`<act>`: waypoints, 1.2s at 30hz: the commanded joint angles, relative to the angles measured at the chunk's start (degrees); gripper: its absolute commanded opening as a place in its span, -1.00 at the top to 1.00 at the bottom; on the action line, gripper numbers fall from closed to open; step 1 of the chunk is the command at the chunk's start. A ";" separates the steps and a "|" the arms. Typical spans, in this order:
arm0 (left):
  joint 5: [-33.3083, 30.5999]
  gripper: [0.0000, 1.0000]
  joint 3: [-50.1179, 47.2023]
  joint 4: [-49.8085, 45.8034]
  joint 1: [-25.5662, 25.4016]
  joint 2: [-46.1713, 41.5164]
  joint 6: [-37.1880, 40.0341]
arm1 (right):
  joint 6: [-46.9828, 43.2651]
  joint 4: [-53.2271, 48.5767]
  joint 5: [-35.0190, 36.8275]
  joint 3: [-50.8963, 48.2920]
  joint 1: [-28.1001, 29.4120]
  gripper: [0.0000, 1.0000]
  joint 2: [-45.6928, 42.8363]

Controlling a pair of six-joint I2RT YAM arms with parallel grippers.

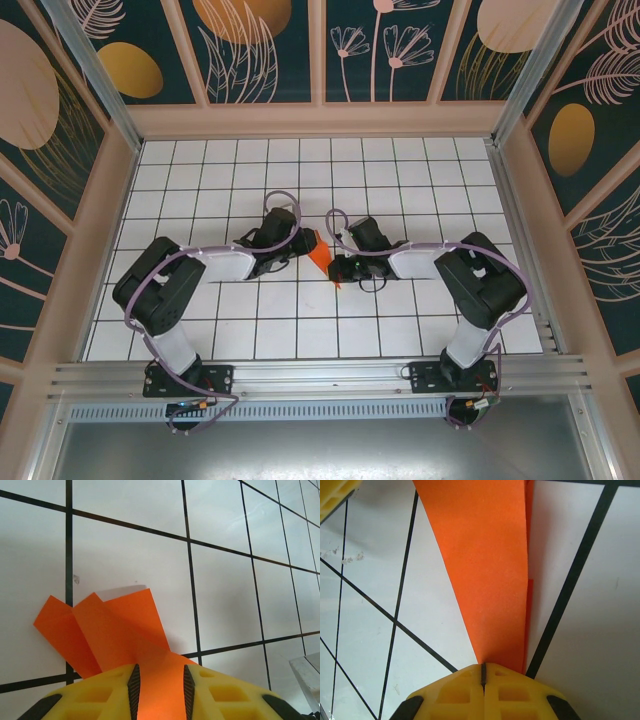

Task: Fold a paper plane with a square sheet of paper (pick it up from the middle)
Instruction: Fold the wing for the fifth time at the center of the table.

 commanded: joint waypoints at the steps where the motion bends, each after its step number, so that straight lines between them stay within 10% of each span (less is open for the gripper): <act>1: 4.02 0.39 0.64 3.66 0.16 1.57 0.90 | -0.15 -1.67 2.17 -1.27 -0.14 0.99 2.35; 36: 5.40 0.71 0.42 1.96 0.36 7.08 -1.00 | 3.69 -0.23 3.97 7.58 -1.33 0.98 8.76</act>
